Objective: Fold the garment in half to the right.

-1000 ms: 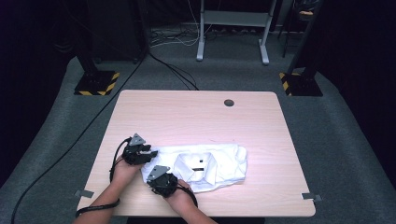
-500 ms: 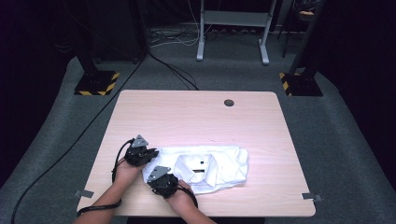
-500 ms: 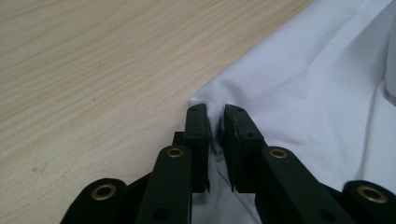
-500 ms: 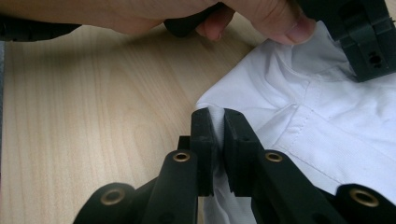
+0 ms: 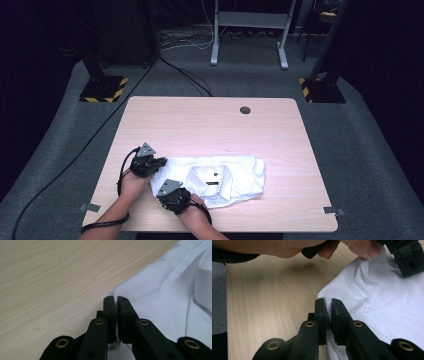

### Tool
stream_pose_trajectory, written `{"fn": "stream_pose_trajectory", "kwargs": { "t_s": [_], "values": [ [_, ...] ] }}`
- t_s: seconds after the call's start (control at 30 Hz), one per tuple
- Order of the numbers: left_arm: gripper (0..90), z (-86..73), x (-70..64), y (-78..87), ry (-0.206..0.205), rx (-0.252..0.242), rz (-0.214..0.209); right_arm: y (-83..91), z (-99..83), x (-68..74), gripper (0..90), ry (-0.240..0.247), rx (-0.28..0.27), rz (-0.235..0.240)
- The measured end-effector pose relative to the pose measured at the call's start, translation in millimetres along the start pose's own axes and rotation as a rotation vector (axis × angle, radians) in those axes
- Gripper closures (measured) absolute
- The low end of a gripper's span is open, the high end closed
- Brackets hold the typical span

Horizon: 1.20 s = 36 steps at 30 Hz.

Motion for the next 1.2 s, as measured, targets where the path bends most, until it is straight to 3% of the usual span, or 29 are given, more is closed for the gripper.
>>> {"fn": "stream_pose_trajectory", "kwargs": {
  "t_s": [0.23, 0.43, 0.57, 0.77, 1.07, 1.2],
  "values": [
    [85.8, 9.9, -1.4, 15.3, 0.022, -0.065, -0.008, 9.5, 10.8, -1.7, 84.4, -0.036, -0.038, 0.018],
    [86.1, 18.6, -3.2, 30.5, 0.023, -0.119, -0.007, 18.3, 24.0, 1.8, 84.4, -0.01, -0.059, 0.019],
    [86.3, 23.3, -0.7, 39.6, 0.049, -0.16, -0.013, 20.8, 32.5, 2.5, 84.4, -0.01, -0.082, 0.021],
    [86.4, 26.5, 0.5, 44.9, 0.051, -0.157, -0.01, 23.6, 37.9, 3.4, 84.4, -0.002, -0.085, 0.026],
    [86.4, 46.3, 1.0, 54.7, -0.012, -0.117, 0.028, 32.3, 53.7, -2.6, 84.4, -0.017, -0.117, 0.038],
    [86.4, 55.5, 0.4, 59.9, -0.013, -0.118, 0.032, 37.4, 60.7, -6.5, 84.4, -0.027, -0.136, 0.039]
  ]
}}
Point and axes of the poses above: each handheld gripper's, and its own axes: y roughly backward along the jaws, z roughly out of its top, x roughly to its left, the point moved 6 cm from there along -y, roughly forward along the jaws, and after that the axes turned 7 degrees about -z, right-handed, at the moved point
